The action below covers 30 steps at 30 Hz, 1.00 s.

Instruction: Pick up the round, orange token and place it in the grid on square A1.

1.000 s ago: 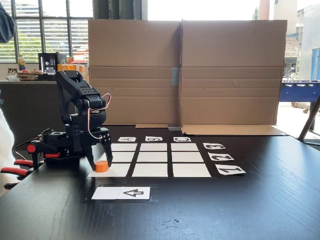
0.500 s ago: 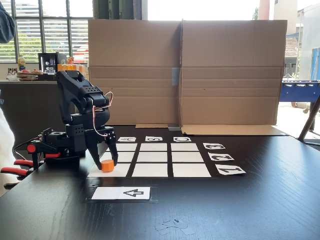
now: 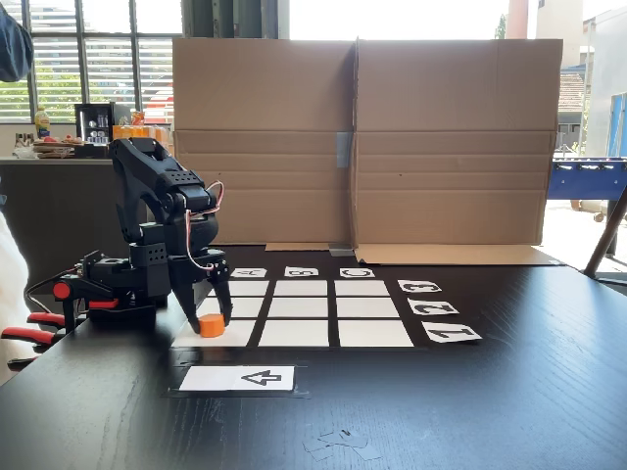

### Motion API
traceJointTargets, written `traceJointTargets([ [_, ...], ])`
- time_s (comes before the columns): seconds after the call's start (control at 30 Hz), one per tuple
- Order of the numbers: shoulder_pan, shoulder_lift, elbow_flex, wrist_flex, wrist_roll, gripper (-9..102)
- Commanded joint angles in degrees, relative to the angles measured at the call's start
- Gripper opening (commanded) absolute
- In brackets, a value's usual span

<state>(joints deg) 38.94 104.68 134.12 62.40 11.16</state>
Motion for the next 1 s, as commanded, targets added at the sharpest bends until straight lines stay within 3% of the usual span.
traceJointTargets([
  [0.0, -0.3, 0.1, -1.1, -0.5, 0.4, 13],
  [0.17, -0.3, 0.0, -1.1, -0.5, 0.8, 16],
  [0.53, 0.0, -0.4, -1.1, -0.5, 1.1, 32],
  [0.97, 3.6, -0.5, -6.2, -0.5, 1.1, 33],
])
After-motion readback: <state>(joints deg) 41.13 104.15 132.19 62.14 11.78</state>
